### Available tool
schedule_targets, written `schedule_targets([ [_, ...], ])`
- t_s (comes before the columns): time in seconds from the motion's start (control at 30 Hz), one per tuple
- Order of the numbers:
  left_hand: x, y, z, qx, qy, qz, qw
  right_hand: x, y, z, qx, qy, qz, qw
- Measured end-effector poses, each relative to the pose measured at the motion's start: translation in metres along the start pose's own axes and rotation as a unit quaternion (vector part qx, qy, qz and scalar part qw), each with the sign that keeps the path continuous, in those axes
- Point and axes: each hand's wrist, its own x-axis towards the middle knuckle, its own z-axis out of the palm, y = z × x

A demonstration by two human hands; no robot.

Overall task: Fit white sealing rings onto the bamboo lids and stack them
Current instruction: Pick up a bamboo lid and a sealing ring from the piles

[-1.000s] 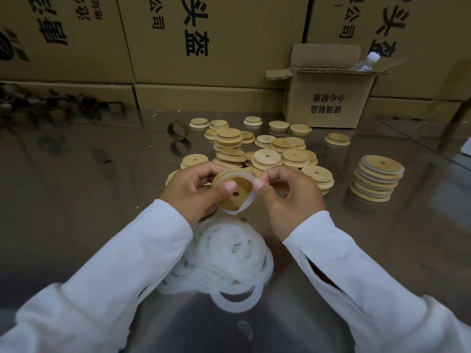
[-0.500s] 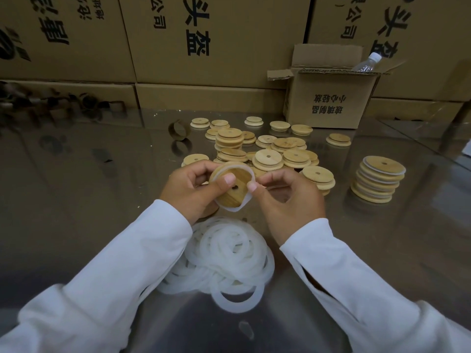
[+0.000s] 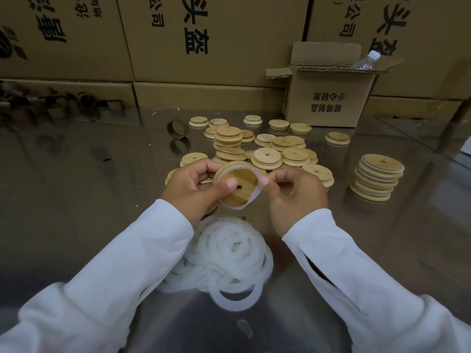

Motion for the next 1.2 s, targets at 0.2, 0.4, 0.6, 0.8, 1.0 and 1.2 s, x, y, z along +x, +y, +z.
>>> schedule_targets([
  [0.2, -0.002, 0.004, -0.001, -0.018, 0.023, -0.013, 0.999, 0.002, -0.001, -0.003, 0.019, -0.023, 0.016, 0.999],
  [0.4, -0.002, 0.002, 0.000, -0.032, 0.035, -0.030, 0.998, -0.003, 0.000, 0.001, 0.095, -0.010, 0.009, 0.995],
  [0.6, 0.001, 0.000, 0.000, -0.074, 0.040, -0.048, 0.995, -0.009, 0.003, 0.010, 0.079, 0.016, -0.019, 0.997],
  [0.8, 0.000, -0.005, 0.001, -0.034, 0.010, -0.081, 0.996, -0.007, 0.005, 0.007, 0.030, 0.013, -0.049, 0.998],
  [1.0, -0.001, -0.002, 0.000, 0.024, 0.023, -0.066, 0.997, -0.005, 0.003, 0.005, 0.013, -0.011, -0.076, 0.997],
  [1.2, -0.001, 0.006, 0.000, 0.038, 0.014, -0.033, 0.999, 0.003, 0.001, -0.004, 0.052, -0.065, -0.006, 0.996],
])
